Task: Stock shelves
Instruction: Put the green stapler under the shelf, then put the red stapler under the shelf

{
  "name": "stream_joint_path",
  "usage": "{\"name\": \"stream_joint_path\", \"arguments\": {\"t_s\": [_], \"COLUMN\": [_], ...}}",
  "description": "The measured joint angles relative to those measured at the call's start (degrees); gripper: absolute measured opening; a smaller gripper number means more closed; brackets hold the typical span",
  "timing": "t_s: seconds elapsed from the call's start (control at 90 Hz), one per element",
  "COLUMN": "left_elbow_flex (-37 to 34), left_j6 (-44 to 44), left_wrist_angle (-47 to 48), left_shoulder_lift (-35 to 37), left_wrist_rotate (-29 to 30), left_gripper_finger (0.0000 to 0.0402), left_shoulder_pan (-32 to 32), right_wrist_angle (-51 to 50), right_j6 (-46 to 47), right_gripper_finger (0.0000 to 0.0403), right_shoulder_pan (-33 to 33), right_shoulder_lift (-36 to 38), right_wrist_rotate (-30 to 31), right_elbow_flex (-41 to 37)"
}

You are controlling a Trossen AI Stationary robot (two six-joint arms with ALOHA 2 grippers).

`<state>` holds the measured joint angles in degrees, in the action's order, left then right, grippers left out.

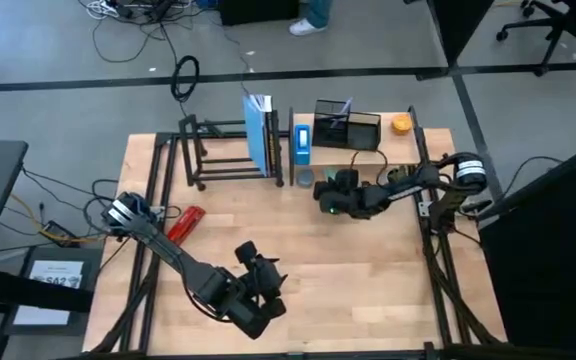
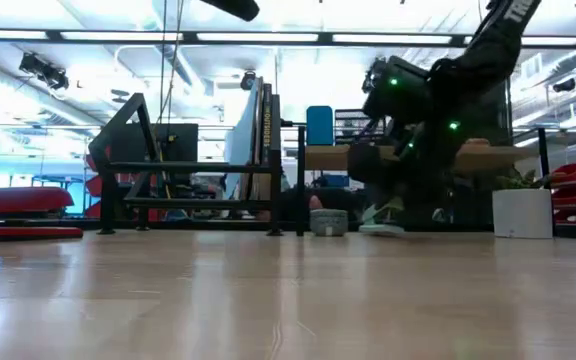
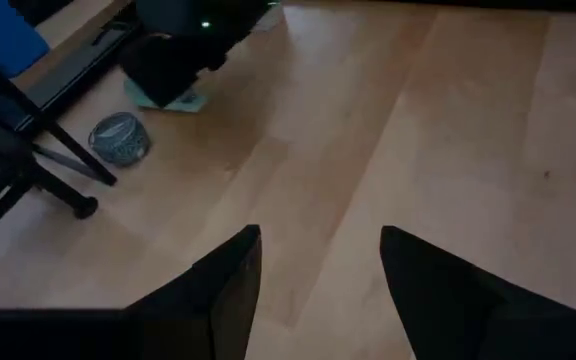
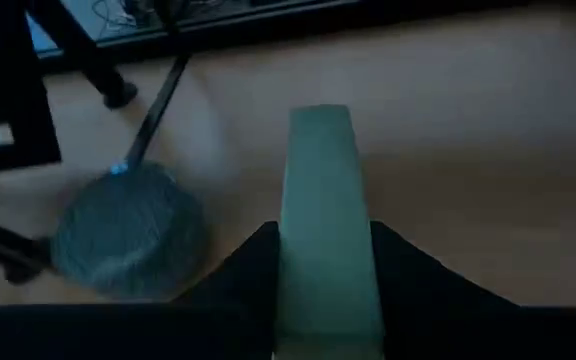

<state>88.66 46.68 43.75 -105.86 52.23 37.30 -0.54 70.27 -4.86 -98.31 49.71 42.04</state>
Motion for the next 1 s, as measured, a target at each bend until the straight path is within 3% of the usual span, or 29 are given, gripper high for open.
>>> {"name": "stream_joint_path", "arguments": {"t_s": [0.178,0.367,0.544,0.8,0.911,1.0], "left_elbow_flex": [0.0,0.0,0.0,0.0,0.0,0.0], "left_j6": [-1.3,-1.0,0.0,2.0,9.9,20.4], "left_wrist_angle": [-1.2,-1.2,-1.2,0.2,5.7,15.1], "left_shoulder_lift": [0.0,0.0,0.0,0.0,0.0,0.8], "left_wrist_rotate": [0.2,0.2,0.2,-0.2,-2.6,-8.3], "left_gripper_finger": [0.0186,0.0186,0.0186,0.0186,0.0186,0.0186], "left_shoulder_pan": [0.0,0.0,0.0,0.3,0.3,-0.7], "right_wrist_angle": [4.2,4.2,0.3,-15.8,-17.5,-16.3], "right_j6": [-5.8,-11.2,-18.6,-22.7,-25.8,-26.4], "right_gripper_finger": [0.0196,0.0234,0.0239,0.0228,0.0226,0.0226], "right_shoulder_pan": [-2.2,-1.9,1.4,11.2,17.2,21.6], "right_shoulder_lift": [0.0,0.9,3.9,13.3,16.3,16.8], "right_wrist_rotate": [-3.9,-7.8,-11.2,-10.5,-11.7,-12.0], "right_elbow_flex": [0.0,0.0,0.0,0.0,0.0,0.0]}}
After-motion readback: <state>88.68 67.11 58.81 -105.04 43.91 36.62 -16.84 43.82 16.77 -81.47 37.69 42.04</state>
